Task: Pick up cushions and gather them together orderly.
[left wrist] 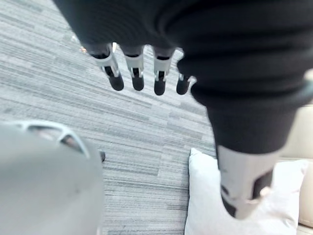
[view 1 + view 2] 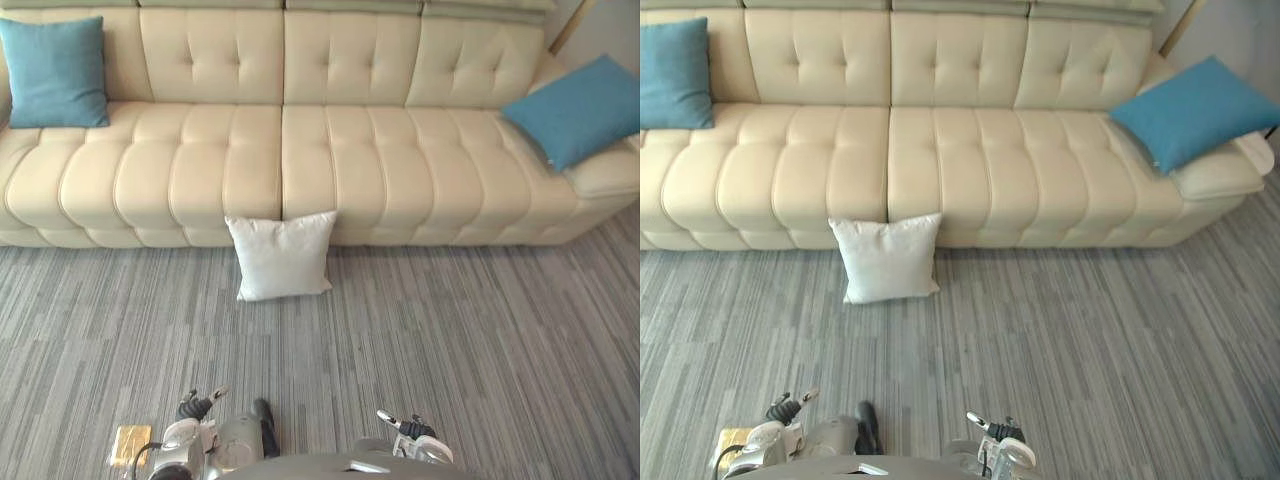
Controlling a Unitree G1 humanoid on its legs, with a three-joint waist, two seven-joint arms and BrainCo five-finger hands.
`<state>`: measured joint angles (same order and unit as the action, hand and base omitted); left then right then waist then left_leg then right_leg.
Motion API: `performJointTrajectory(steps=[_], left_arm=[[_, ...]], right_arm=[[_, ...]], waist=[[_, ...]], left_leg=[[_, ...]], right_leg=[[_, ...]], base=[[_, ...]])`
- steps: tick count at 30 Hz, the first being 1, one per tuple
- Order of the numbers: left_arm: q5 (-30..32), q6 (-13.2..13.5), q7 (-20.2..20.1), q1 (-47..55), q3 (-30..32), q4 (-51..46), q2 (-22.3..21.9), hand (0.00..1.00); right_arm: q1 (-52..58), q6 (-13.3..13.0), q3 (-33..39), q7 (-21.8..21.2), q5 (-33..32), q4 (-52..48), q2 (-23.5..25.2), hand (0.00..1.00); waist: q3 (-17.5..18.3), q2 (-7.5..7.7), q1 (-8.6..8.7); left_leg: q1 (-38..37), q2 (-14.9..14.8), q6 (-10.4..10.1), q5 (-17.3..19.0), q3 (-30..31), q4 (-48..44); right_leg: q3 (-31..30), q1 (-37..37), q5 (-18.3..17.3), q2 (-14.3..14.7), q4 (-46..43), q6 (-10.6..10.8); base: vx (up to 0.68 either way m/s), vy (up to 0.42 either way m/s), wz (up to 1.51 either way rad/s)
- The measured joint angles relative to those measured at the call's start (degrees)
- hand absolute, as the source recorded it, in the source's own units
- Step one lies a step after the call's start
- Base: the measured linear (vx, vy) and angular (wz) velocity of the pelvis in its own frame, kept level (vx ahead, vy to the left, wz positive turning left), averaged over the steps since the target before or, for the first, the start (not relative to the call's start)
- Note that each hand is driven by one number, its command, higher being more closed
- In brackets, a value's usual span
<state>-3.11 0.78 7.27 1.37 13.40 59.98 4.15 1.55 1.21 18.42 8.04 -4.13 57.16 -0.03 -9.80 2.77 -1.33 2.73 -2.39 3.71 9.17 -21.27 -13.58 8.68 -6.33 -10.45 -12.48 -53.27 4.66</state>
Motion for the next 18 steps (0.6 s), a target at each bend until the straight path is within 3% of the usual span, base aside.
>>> performJointTrajectory(steps=[2,3,5,7,10,11,12,13,14,17,18], left_arm=[[0.0,-0.1,0.0,0.5,0.0,0.3,-0.4,0.00],[0.0,-0.1,0.0,0.4,0.1,0.3,-0.6,0.00],[0.0,-0.2,-0.1,0.3,1.0,0.4,-1.8,0.00],[0.6,-0.2,-0.2,-0.3,1.4,1.1,-2.6,0.00],[1.2,-0.2,-0.3,-0.7,1.8,1.5,-2.9,0.00],[1.3,-0.2,-0.4,-1.0,1.9,1.8,-3.3,0.00],[2.1,-0.2,-0.7,-1.6,1.8,2.3,-4.6,0.00],[2.5,-0.1,-1.1,-1.8,1.5,2.0,-6.0,0.00],[2.8,0.0,-1.5,-1.8,1.5,1.4,-6.5,0.00],[3.3,-0.1,-1.8,-1.9,2.8,-0.5,-7.3,0.00],[3.3,-0.1,-1.8,-1.7,4.1,-2.1,-7.8,0.00]], right_arm=[[-0.3,-1.1,-0.3,0.0,0.0,-0.7,-0.2,0.00],[-0.3,-1.1,-0.3,0.0,0.0,-1.0,-0.2,0.00],[-0.2,-1.0,-0.2,0.0,-0.1,-2.1,-0.2,0.00],[-0.4,-1.0,-0.1,-0.1,-0.1,-2.4,0.0,0.00],[-0.1,-1.0,0.4,-0.1,-0.1,-2.9,0.1,0.00],[-0.1,-1.0,1.0,-0.2,-0.1,-3.4,0.1,0.00],[0.0,-1.1,2.4,-0.4,0.0,-5.1,-0.4,0.00],[0.0,-1.0,3.0,-0.4,0.1,-5.3,-1.0,0.00],[0.0,-1.0,3.2,-0.4,0.0,-5.6,-1.0,0.00],[0.4,-0.5,2.7,-0.4,0.1,-6.3,-0.4,0.00],[0.8,-0.1,2.2,-0.4,0.1,-6.3,-0.5,0.00]], waist=[[0.0,-0.76,1.13],[0.0,-0.83,1.28],[-0.1,-1.20,1.62],[-0.1,-1.35,1.92],[-0.3,-1.31,2.10],[-0.5,-1.64,2.26],[-0.9,-3.71,2.87],[-0.9,-4.50,2.88],[-0.6,-5.57,2.72],[-0.7,-5.74,3.46],[-0.8,-5.88,2.87]], left_leg=[[-4.9,-0.5,-0.1,1.0,1.2,2.9],[-5.5,-0.5,-0.3,1.1,1.4,3.5],[-7.9,-1.2,-1.6,1.9,1.6,5.2],[-10.0,-1.9,-3.5,3.5,1.9,5.9],[-14.1,-2.2,-7.0,7.2,3.2,5.5],[-15.6,-2.6,-7.5,8.4,4.5,5.5],[-17.3,-4.2,-8.2,9.3,6.4,5.6],[-17.7,-5.1,-8.3,9.1,7.8,5.0],[-17.6,-5.6,-8.4,8.8,8.5,3.9],[-9.0,-10.3,-11.4,6.2,11.3,-18.4],[-4.9,-13.1,-13.3,4.8,11.6,-31.7]], right_leg=[[3.3,-5.2,-4.4,3.3,3.6,-2.2],[3.9,-6.3,-4.8,4.2,6.0,-2.4],[5.4,-9.8,-3.9,7.3,19.4,-2.6],[6.3,-11.3,2.3,9.2,34.6,-2.9],[4.3,-10.5,9.7,9.7,44.5,-2.9],[4.3,-9.7,14.0,9.9,43.1,-3.8],[6.1,-10.4,11.8,10.0,36.4,-5.7],[7.1,-11.6,7.8,10.0,32.3,-6.2],[7.6,-11.6,6.3,10.0,30.9,-6.7],[10.2,-7.0,1.6,11.0,30.0,-7.6],[10.5,-3.7,0.4,11.9,30.5,-8.6]], base=[[0.25,0.009,0.30],[0.17,-0.039,0.23],[0.30,-0.092,0.11],[0.42,-0.132,0.06],[0.54,-0.209,0.18],[0.53,-0.245,0.63],[0.51,-0.217,0.71],[0.51,-0.212,0.65],[0.50,-0.220,0.45],[0.49,-0.208,0.35],[0.44,-0.085,-0.09]])
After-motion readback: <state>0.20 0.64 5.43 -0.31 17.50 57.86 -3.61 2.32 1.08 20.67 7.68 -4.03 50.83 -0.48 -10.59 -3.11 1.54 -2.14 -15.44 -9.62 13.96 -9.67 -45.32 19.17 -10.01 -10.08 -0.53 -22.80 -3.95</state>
